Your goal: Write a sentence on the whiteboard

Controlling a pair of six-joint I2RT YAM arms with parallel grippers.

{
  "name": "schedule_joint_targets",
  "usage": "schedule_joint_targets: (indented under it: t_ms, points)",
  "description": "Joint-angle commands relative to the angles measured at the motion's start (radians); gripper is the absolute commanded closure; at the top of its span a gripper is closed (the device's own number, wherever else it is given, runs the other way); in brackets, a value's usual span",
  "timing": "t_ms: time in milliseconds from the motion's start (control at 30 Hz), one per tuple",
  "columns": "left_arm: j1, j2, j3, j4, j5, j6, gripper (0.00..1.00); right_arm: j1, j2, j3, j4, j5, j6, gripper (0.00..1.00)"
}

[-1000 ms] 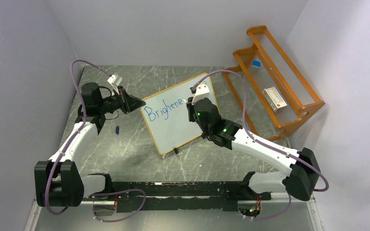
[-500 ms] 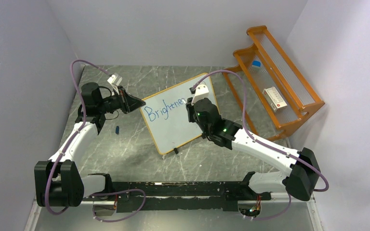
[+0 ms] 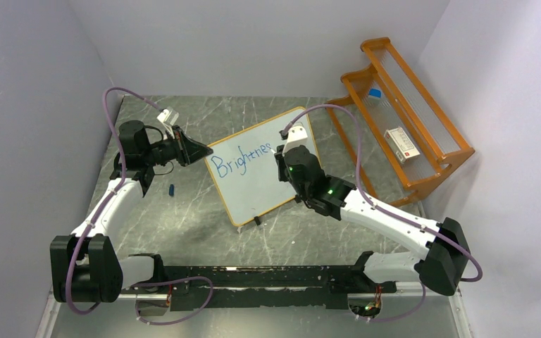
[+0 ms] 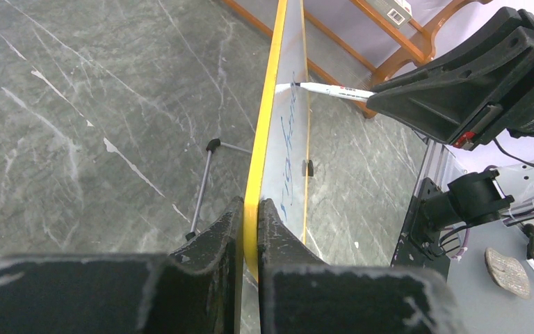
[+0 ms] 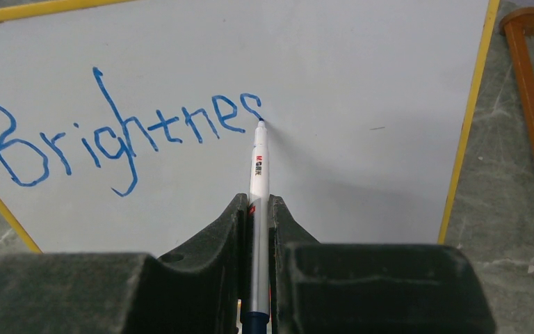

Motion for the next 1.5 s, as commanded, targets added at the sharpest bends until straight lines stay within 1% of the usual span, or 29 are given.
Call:
schedule_joint_targets:
  t_ms: [0, 233, 500, 967, 1467]
  points:
    - [-0.023, 0.040, -0.029, -0.117, -0.051, 0.063, 0.95, -0.006, -0.025, -0.015, -0.025, 0.021, 0.014, 1.00]
    - [-0.023, 0.040, -0.029, -0.117, -0.050, 0.062, 0.95, -0.006, -0.037, -0.022, -0.037, -0.007, 0.025, 1.00]
    - [-0.023, 0.038, -0.029, -0.117, -0.050, 0.063, 0.95, -0.005, -0.033, -0.018, -0.009, -0.056, 0.031, 1.00]
    - [-0.023, 0.037, -0.029, -0.121, -0.052, 0.066, 0.95, -0.014, -0.066, -0.010, -0.003, 0.029, 0.012, 1.00]
    - [-0.023, 0.037, -0.028, -0.121, -0.049, 0.065, 0.95, -0.031, -0.030, 0.007, 0.038, 0.028, 0.006, 1.00]
